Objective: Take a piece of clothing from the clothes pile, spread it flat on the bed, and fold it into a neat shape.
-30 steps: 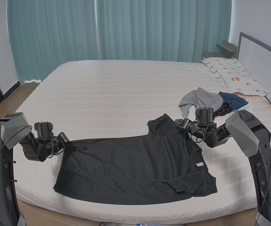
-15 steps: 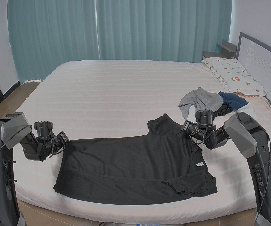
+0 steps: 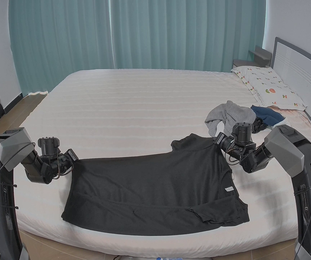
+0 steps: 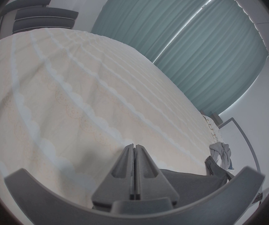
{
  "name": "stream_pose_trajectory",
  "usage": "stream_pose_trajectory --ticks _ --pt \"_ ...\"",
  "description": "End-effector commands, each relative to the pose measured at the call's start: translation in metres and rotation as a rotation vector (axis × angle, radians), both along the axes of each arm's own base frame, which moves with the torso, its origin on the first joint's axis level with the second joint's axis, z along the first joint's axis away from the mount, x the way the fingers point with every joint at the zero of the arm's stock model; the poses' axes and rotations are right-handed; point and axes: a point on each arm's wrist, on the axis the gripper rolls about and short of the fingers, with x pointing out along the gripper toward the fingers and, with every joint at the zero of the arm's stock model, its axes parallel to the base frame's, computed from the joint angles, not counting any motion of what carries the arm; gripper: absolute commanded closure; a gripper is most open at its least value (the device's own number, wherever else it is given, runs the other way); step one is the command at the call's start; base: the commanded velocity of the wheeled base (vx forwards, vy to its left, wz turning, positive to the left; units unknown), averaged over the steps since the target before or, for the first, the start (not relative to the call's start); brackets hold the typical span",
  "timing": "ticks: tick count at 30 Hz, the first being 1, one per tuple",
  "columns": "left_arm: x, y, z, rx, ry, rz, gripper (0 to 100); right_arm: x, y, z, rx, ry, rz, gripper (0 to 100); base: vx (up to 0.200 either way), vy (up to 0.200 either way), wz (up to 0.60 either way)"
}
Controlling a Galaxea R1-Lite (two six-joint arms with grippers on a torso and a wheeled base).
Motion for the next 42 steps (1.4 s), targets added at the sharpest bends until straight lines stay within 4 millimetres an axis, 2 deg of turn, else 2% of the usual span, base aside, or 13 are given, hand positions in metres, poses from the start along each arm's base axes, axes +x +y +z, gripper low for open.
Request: stream_pose_trajectory --ticks 1,12,19,28,37,38,42 --pt "0.001 0.002 0.014 0.009 -0.038 0.013 100 -0.009 -0.007 0.013 0.024 -0.056 -0.011 100 0.0 0.0 0.0" --pt "-0.003 0.002 0.018 0.0 -0.056 0.019 100 -0.024 -0.01 0.018 0.029 -0.069 -0.01 100 0.0 0.0 0.0" --pt "-0.009 0.0 0.027 0.003 -0.067 0.005 100 -0.03 -0.015 0.031 0.044 -0.082 0.006 100 0.0 0.0 0.0" --pt "-0.006 0.0 0.03 0.007 -0.143 0.013 100 -0.032 -0.012 0.017 0.049 -0.115 0.005 100 0.0 0.0 0.0" --pt "-0.02 -0.003 0.024 0.015 -0.097 -0.006 100 -0.045 -0.019 0.018 0.049 -0.081 0.017 100 0.0 0.0 0.0" --pt "-0.023 -0.003 0.031 0.022 -0.107 -0.01 100 -0.052 -0.023 0.021 0.051 -0.068 0.026 100 0.0 0.0 0.0" --pt "-0.03 -0.004 0.038 0.014 -0.109 -0.03 100 -0.07 -0.025 0.027 0.059 -0.029 0.076 100 0.0 0.0 0.0"
